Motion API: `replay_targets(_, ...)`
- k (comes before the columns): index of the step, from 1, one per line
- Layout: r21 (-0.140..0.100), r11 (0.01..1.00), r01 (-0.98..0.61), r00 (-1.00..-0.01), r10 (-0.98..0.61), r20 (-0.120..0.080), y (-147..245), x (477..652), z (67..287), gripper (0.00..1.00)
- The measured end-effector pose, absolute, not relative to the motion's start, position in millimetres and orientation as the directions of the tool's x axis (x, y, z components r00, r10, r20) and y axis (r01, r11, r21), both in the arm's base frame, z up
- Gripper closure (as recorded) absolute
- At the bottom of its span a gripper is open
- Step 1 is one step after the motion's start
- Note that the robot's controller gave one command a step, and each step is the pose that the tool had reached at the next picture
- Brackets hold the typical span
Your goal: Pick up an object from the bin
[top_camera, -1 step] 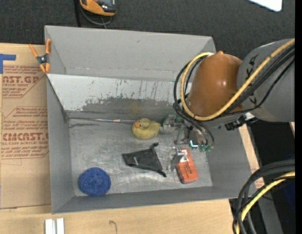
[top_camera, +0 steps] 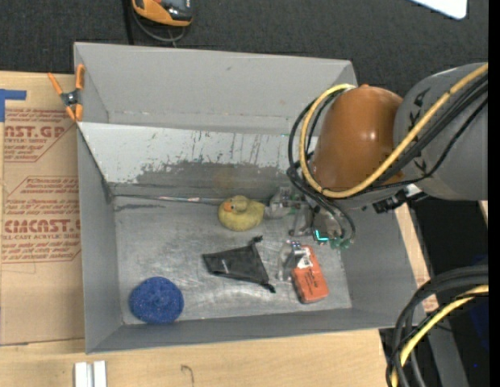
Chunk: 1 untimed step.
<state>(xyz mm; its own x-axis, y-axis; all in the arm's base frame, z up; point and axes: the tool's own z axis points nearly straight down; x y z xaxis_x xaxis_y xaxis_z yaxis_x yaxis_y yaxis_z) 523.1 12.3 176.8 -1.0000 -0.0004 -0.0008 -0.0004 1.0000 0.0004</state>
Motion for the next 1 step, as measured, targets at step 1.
replay_targets(1, -0.001, 0.999, -0.042, -0.999, -0.042, -0.009, 33.7, 518.9, 133.5, 0.00)
